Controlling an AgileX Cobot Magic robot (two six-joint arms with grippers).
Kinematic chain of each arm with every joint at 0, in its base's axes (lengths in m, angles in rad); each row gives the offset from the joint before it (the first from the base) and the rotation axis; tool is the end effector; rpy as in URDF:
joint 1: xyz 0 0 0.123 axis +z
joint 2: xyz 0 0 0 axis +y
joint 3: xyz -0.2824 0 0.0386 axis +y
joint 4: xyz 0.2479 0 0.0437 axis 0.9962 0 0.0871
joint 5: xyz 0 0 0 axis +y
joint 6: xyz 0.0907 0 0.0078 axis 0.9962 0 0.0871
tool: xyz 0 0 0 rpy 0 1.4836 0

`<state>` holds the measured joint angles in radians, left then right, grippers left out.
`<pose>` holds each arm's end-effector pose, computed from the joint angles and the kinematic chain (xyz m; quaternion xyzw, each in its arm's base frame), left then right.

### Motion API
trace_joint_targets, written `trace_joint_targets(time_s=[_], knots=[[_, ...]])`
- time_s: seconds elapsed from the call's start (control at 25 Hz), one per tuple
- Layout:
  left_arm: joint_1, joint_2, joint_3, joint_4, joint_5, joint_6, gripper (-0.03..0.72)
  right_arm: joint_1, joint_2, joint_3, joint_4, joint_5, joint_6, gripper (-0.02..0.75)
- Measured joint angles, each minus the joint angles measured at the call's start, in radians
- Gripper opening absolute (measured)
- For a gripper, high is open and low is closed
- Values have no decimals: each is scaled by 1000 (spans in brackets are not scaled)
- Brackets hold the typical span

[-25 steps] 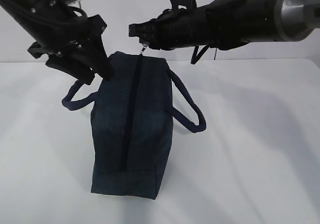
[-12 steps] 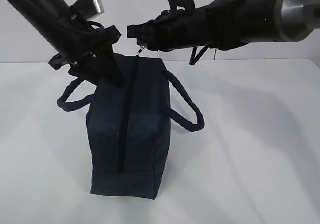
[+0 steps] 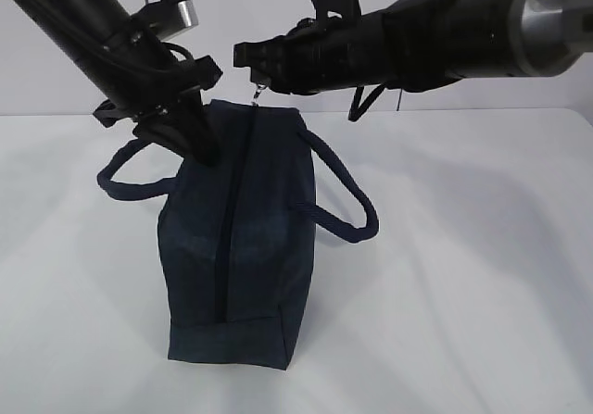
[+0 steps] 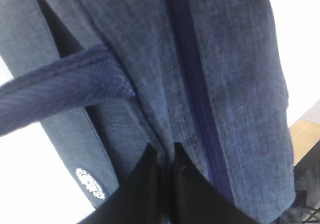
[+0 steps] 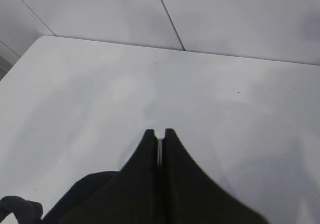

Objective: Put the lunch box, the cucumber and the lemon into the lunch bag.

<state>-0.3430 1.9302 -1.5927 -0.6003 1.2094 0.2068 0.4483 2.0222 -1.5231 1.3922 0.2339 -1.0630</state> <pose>0.3582 -0.1790 0.2569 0.1732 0.9422 -0.2849 0.0337 0.4200 0.2252 0.2411 -0.1129 0.8372 0.2885 0.4508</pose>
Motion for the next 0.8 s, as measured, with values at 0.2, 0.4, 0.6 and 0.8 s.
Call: trace_joint_targets(time_s=[0.2, 0.4, 0.6, 0.8], knots=[[0, 0, 0, 2, 0, 24, 1, 0, 0, 0, 3, 2, 0, -13], [-16, 0, 0, 2, 0, 31, 1, 0, 0, 0, 4, -8, 0, -13], [-55, 0, -2, 18, -8, 33, 1, 0, 16, -4, 4, -13, 0, -13], [-61, -7, -2, 37, -8, 33, 0, 0, 48, -22, 4, -13, 0, -13]])
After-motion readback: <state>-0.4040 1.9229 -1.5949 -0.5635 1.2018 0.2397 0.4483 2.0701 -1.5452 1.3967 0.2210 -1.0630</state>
